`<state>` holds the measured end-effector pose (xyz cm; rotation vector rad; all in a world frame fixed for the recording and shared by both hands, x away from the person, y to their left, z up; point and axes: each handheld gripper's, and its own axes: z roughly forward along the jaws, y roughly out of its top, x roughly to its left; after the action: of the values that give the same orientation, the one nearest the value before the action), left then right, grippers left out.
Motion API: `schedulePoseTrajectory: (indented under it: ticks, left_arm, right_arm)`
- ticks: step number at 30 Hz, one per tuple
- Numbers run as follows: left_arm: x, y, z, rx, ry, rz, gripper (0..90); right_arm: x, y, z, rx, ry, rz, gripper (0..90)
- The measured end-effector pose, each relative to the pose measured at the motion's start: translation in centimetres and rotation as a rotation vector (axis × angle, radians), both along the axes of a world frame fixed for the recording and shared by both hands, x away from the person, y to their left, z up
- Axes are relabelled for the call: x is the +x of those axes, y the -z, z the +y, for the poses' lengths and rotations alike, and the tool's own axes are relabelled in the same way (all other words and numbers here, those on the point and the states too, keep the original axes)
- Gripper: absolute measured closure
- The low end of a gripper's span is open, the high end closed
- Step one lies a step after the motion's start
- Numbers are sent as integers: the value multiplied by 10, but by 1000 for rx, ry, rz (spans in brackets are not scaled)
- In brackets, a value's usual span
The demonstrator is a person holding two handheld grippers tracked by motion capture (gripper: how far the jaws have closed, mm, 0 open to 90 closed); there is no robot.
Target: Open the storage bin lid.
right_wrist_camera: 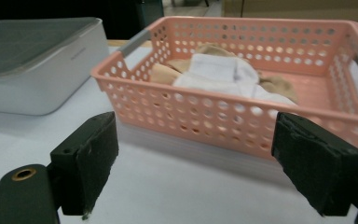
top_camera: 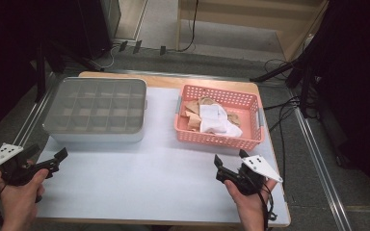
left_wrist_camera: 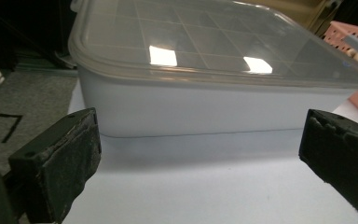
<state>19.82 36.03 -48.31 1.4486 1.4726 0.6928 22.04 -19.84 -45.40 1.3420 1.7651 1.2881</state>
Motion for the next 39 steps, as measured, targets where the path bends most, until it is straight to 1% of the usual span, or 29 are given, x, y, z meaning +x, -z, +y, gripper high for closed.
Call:
schedulePoseTrajectory:
  ticks: [3,6,9,10,11,14,15,17,18,19,20,22,23,24,25,28,29,30,31,33,35,37,38,39]
  left_arm:
    - [2,-6,7,-10,4,7,0]
    - [6,-11,13,-15,-2,9,9]
    - [9,-12,19,-35,-16,16,73]
    - [11,-12,20,-37,-18,19,75]
    - [12,-12,21,-32,-20,22,78]
    - [15,-14,23,-37,-30,19,136]
    - [19,-17,25,-37,-38,19,141]
    - [23,-19,27,-35,-36,21,147]
    - [23,-19,27,-35,-36,21,153]
    - [25,-20,28,-39,-35,19,153]
    - [29,-22,31,-47,-37,21,168]
    - [34,-23,33,-62,-52,34,218]
    - [35,-23,34,-72,-52,33,225]
    - [35,-23,34,-72,-52,33,235]
    - [39,-23,36,-81,-59,36,247]
    - [43,-22,39,-79,-73,42,278]
    - [45,-22,39,-70,-74,41,284]
    - [45,-22,39,-70,-74,41,293]
    - [48,-21,40,-63,-76,45,295]
    - [52,-21,41,-49,-74,51,303]
    - [56,-20,42,-54,-78,56,320]
    - [60,-19,44,-74,-84,55,333]
    - [60,-19,44,-74,-84,55,336]
    - [64,-18,46,-70,-85,51,344]
  right_arm:
    - [9,-4,18,-29,-23,0,151]
    - [16,-7,36,-32,-37,10,152]
    - [24,-9,53,-34,-63,15,154]
    - [27,-10,58,-33,-68,21,156]
    - [30,-11,64,-36,-75,22,161]
    - [38,-14,79,-47,-96,24,173]
    - [40,-15,85,-51,-103,26,173]
    - [45,-17,94,-53,-112,25,179]
    - [45,-17,94,-53,-112,25,179]
    - [47,-18,99,-53,-120,21,179]
    - [51,-20,107,-47,-125,22,191]
    - [56,-22,114,-38,-132,24,193]
    - [58,-22,117,-34,-136,25,195]
    - [60,-23,121,-27,-138,30,196]
    - [63,-23,124,-20,-142,33,196]
    - [68,-24,135,-21,-156,33,197]
    - [71,-24,140,-27,-161,30,199]
    - [71,-24,140,-27,-161,30,199]
    - [75,-23,147,-37,-159,29,210]
    - [81,-22,154,-40,-155,32,224]
    - [87,-21,160,-41,-153,36,238]
    - [93,-19,167,-38,-148,40,254]
    - [96,-17,170,-30,-150,41,268]
    - [99,-16,173,-24,-151,43,277]
